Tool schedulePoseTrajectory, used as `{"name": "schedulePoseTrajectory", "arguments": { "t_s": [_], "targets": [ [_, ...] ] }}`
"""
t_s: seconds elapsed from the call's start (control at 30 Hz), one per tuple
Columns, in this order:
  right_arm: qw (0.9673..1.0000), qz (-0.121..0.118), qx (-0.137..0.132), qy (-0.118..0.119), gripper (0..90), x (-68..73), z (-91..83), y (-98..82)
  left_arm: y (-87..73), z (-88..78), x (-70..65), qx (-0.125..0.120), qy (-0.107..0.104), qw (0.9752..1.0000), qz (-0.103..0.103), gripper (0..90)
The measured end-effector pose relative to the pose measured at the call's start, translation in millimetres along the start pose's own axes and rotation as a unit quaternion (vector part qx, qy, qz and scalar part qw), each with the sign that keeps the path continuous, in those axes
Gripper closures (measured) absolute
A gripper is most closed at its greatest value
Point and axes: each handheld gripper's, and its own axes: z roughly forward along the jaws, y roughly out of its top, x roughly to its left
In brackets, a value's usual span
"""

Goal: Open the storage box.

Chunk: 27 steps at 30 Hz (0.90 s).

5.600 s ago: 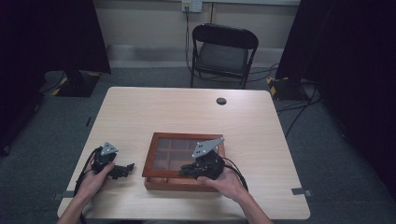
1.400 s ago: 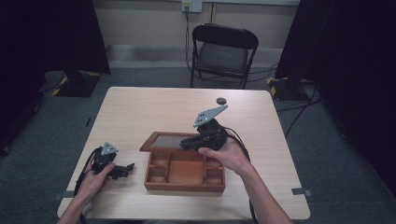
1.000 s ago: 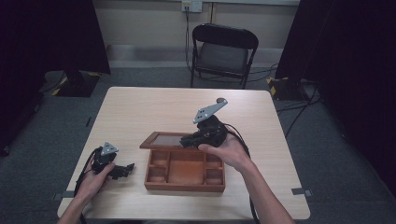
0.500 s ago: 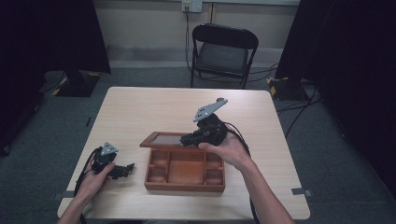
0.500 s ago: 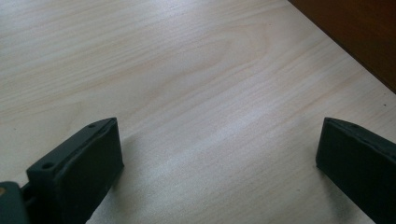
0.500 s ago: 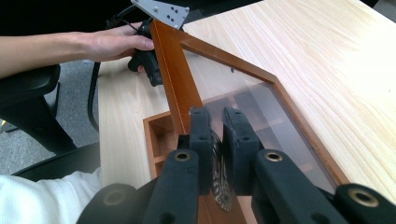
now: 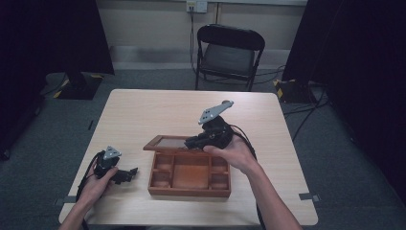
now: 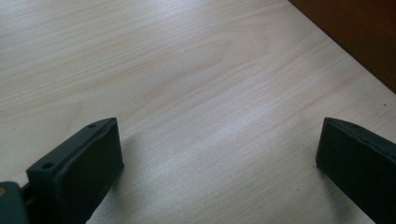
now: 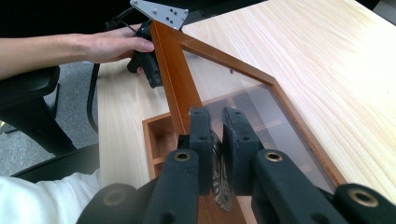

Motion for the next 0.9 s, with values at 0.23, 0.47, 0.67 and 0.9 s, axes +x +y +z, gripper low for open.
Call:
{"name": "schedulePoseTrajectory", "arguments": {
  "t_s": [0.23,0.47,0.67,0.9],
  "targets": [
    [1.0000,0.001,0.000,-0.001,83.0,0.2,0.1,0.0,0.0,-0.1,0.0,0.000,-0.001,1.0000,0.000,0.0],
    [1.0000,0.001,0.001,0.000,83.0,0.0,0.0,0.2,0.0,-0.1,0.1,0.000,-0.001,1.0000,0.000,0.0],
    [1.0000,-0.001,0.001,-0.002,83.1,0.1,-0.1,0.2,0.0,-0.1,0.0,0.000,-0.001,1.0000,0.000,0.0],
    [1.0000,-0.001,0.002,-0.002,83.0,0.3,0.1,0.2,0.0,0.0,0.0,0.000,0.000,1.0000,0.000,0.0]
  ]
}}
